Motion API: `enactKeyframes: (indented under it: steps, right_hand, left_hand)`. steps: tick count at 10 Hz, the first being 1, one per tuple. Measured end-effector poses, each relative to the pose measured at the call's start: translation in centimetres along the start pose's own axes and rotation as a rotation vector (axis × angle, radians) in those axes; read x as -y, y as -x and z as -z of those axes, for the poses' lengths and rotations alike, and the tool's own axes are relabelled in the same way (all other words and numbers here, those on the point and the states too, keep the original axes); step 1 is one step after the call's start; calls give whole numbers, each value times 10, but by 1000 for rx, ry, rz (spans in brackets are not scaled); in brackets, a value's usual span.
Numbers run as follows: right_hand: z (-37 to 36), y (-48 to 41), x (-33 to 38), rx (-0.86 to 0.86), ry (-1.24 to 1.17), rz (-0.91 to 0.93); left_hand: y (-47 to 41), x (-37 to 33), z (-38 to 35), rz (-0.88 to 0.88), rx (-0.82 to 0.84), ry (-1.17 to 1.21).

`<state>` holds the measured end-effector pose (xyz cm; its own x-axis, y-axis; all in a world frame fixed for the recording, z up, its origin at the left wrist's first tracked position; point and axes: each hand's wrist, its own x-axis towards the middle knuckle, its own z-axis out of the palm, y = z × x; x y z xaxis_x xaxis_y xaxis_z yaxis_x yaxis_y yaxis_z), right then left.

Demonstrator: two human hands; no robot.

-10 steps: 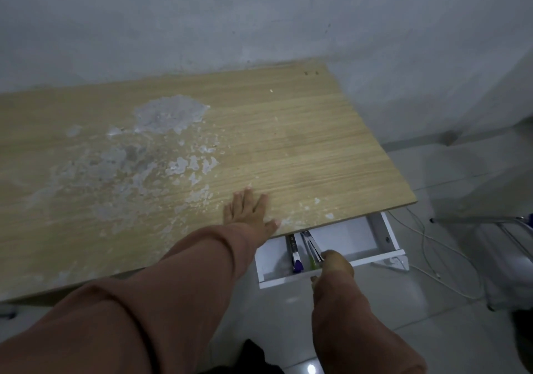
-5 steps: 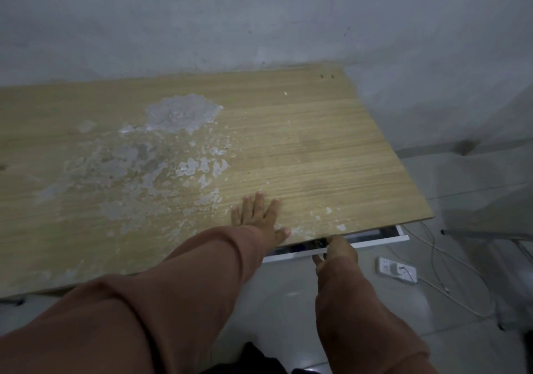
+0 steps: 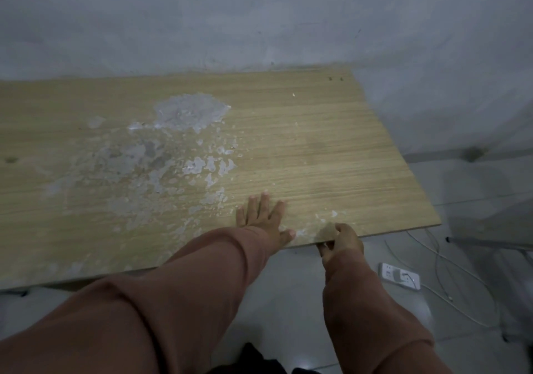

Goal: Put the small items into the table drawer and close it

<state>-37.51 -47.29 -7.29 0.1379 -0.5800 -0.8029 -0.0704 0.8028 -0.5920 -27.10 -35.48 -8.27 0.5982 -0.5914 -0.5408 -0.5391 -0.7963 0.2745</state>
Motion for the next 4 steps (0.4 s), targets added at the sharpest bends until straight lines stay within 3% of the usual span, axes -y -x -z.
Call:
enactKeyframes:
  steps: [1,2,3,4]
  right_hand:
    - [-2,4,-2,-85,103,17]
    - [-8,17,-4,-294,359,107]
    - [-26,34,-10,-246,470,310]
    - [-55,53,-19,-82,594,414]
  left_hand:
    - [0,3,1,-21,-7,9]
    - [2,12,5,-53,-22,-6]
    - [6,27,14,-17,-74,-7]
    - [13,41,29,6,-105,40]
